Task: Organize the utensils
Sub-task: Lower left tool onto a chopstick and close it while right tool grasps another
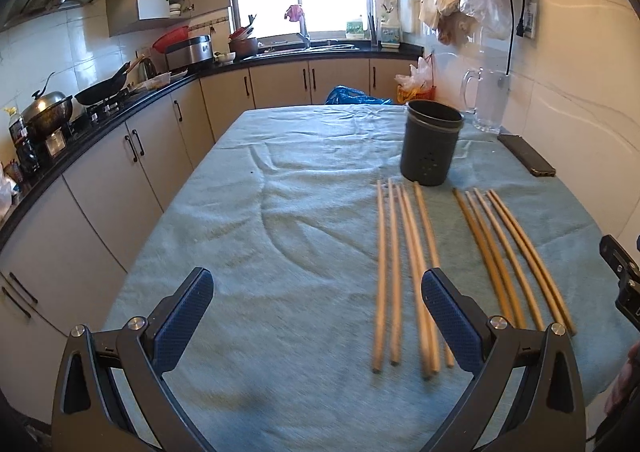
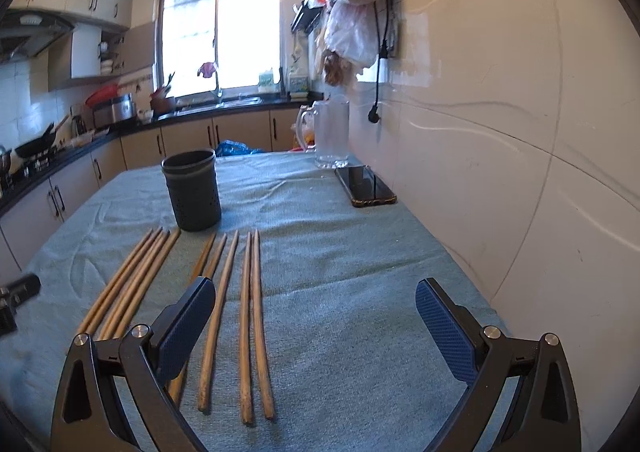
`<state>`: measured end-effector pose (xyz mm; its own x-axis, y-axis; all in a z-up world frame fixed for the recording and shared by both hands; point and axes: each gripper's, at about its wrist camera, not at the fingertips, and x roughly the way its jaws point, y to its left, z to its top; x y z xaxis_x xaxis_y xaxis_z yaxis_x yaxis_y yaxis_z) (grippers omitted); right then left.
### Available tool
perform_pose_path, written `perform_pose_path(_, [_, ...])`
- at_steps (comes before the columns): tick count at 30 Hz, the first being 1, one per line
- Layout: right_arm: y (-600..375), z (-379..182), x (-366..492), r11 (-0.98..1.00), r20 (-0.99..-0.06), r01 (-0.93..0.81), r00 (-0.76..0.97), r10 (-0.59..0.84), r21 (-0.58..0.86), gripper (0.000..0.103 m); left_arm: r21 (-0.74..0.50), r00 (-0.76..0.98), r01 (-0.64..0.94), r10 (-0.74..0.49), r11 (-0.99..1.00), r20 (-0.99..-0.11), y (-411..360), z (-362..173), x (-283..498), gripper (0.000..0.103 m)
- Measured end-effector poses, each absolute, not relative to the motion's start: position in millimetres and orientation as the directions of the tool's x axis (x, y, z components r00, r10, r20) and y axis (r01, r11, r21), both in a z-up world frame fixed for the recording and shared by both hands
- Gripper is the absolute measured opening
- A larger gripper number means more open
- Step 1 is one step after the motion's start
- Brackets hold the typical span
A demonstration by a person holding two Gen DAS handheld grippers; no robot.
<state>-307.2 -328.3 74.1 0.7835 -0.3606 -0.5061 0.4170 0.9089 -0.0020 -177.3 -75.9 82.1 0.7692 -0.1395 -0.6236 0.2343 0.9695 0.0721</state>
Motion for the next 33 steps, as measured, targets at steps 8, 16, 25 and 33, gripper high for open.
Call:
perform_pose_path(8, [-337.0,67.4,-284.7,0.928,-0.549,0.369,0.766,-0.334,-0.05,0.102,0.09,0.727,0.291,-0.159,0.952,-0.668,-68.5,79.6,-132.5,0.103])
perform_pose_path(16, [-351.3,57.8,-255.9,0.948,-0.635,0.317,0.73,-0.252,-0.012,0.102,-0.035,0.592,0.41,-0.295,0.912,-0.75,-94.7,55.8,-82.7,0.079])
perform_pose_path(25, [-349.6,42.7,-234.8,0.958,-0.685,0.285,0.702,-0.197,0.016,0.102,-0.155,0.439,0.434,-0.359,0.887,-0.824,-123.6,14.6,-38.3,0.041])
perform_pose_path(33, [-355.6,39.0,-207.8,0.967,-0.724,0.254,0.673,-0.15,0.036,0.098,-0.081,0.439,0.438,-0.292,0.895,-0.85,-145.1,13.9,-24.6,0.034])
